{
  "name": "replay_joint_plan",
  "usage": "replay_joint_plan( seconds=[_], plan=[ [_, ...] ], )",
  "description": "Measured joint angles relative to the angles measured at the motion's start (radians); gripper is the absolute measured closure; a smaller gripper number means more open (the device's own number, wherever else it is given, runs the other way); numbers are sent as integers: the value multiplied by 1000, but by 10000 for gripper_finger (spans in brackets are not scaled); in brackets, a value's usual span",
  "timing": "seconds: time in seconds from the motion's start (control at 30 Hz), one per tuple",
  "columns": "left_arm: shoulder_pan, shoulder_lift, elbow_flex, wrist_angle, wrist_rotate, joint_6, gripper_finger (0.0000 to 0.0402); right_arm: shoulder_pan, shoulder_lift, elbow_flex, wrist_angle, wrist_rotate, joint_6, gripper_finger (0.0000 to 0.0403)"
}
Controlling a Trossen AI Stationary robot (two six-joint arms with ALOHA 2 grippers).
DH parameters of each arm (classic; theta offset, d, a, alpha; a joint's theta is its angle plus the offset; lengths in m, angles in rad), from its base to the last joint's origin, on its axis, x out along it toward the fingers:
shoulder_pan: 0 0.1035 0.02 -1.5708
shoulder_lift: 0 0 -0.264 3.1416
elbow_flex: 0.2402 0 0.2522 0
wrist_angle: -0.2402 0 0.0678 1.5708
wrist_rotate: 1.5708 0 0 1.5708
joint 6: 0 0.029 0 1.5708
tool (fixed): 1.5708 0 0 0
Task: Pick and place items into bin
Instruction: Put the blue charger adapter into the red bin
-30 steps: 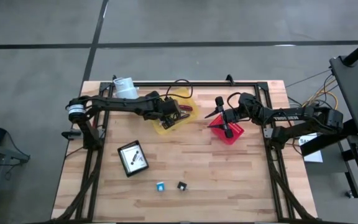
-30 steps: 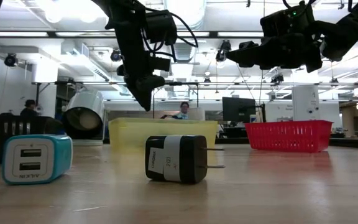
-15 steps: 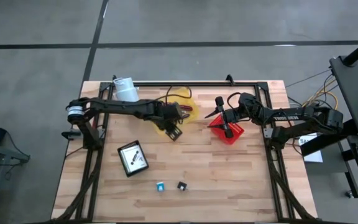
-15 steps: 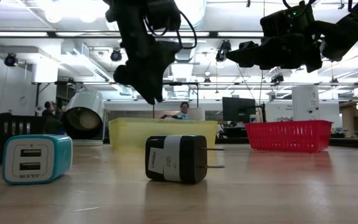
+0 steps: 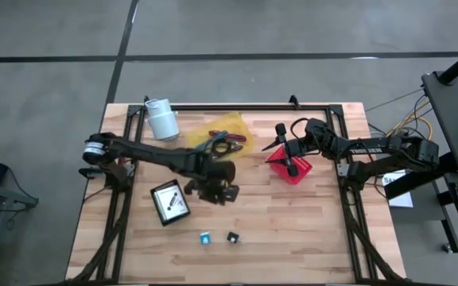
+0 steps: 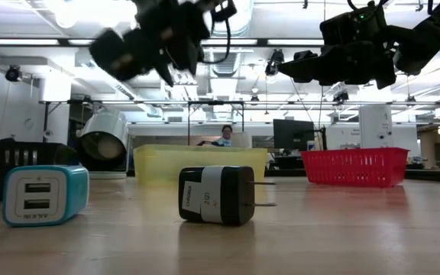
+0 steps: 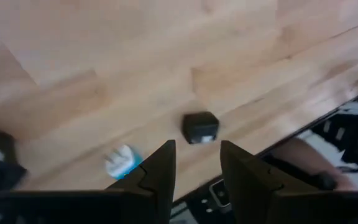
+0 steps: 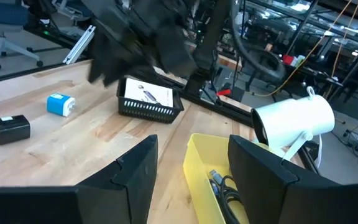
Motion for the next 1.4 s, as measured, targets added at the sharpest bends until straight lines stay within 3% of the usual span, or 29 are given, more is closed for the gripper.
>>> replay_joint_plan(
  seconds=[0.3,0.57,0.83,1.03,1.4],
  plan=[
    [-209,-1,73,0,-275,-354,292,0,0,0,0,0,-3,220],
    [-373,6,48,-115,-248,-700,292,0,0,0,-54,0,-3,220],
    [-427,24,1,-119,-256,-697,292,0,0,-2,-111,-1,2,220],
    [-426,29,-53,5,-256,-645,288,0,0,-13,-113,-8,52,220],
    [-424,29,-58,46,-255,-727,183,0,0,-21,-103,-11,50,220]
  ],
)
